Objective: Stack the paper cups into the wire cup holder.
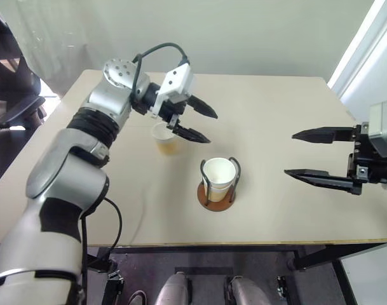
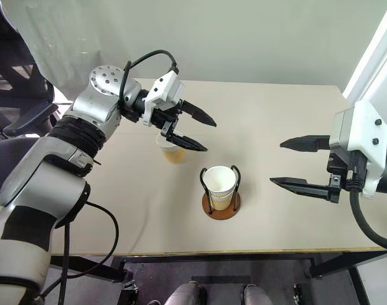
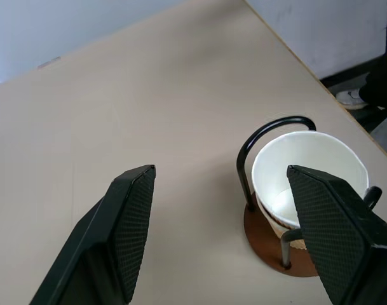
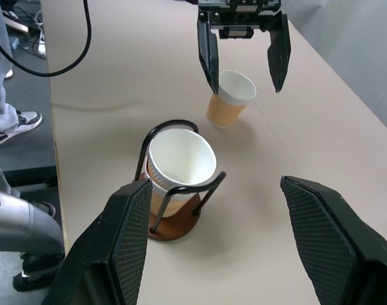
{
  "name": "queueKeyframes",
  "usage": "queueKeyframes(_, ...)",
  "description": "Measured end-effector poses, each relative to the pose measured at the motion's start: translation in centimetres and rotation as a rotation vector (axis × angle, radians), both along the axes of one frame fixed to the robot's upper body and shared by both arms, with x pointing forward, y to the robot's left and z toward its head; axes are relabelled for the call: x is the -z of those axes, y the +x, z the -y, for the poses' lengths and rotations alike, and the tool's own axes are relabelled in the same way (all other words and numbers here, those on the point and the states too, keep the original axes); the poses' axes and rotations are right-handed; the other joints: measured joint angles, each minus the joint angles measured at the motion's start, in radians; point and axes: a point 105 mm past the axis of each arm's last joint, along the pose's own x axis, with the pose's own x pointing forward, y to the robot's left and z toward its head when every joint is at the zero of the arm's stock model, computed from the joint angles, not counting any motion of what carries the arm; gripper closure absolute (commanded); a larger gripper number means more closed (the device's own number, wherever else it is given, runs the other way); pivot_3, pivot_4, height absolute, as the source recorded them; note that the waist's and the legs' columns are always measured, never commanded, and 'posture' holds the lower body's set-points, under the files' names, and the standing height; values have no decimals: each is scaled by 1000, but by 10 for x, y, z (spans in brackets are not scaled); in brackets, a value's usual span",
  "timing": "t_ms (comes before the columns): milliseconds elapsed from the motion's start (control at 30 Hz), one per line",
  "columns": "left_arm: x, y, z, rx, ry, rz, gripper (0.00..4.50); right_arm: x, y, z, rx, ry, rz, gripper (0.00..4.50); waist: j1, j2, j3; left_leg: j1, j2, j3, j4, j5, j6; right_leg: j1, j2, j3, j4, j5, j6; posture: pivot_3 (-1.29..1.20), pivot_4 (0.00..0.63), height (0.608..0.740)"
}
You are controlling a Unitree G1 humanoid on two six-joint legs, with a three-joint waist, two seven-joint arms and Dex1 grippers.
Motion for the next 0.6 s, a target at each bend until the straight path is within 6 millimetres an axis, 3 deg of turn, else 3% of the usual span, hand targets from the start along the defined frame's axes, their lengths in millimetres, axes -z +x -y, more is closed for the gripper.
queueKeyframes(33,4,11,-10,-96,-2,-5,971,1,-1,1,-7,1,-9,1193,-2,0,0,2,-1,2,0,0,0,0,1,0,0,0,0,0,150,740)
queueKeyframes(100,25,40,-57,-417,-7,-34,971,-2,-1,7,-8,13,-19,1193,-13,2,0,2,-1,3,-1,0,-1,-1,1,5,0,0,0,0,150,740)
queueKeyframes(200,60,56,-97,-681,25,-67,971,-6,1,13,10,25,-7,1193,-20,2,0,3,-2,3,-2,0,-2,-3,2,9,1,-1,1,0,150,740)
queueKeyframes(267,69,60,-105,-753,39,-60,971,-6,1,13,6,22,-4,1193,-12,1,0,0,-2,2,-1,1,-2,-5,3,9,1,0,3,0,150,740)
queueKeyframes(400,60,66,-117,-837,-13,-20,971,-5,1,12,5,15,2,1193,2,1,0,-1,-5,4,0,2,2,-3,3,12,0,0,5,0,150,740)
queueKeyframes(600,71,64,-117,-835,-36,-59,971,-4,3,11,0,9,1,1193,1,1,0,0,-9,7,4,2,3,-3,1,14,0,-1,8,0,150,740)
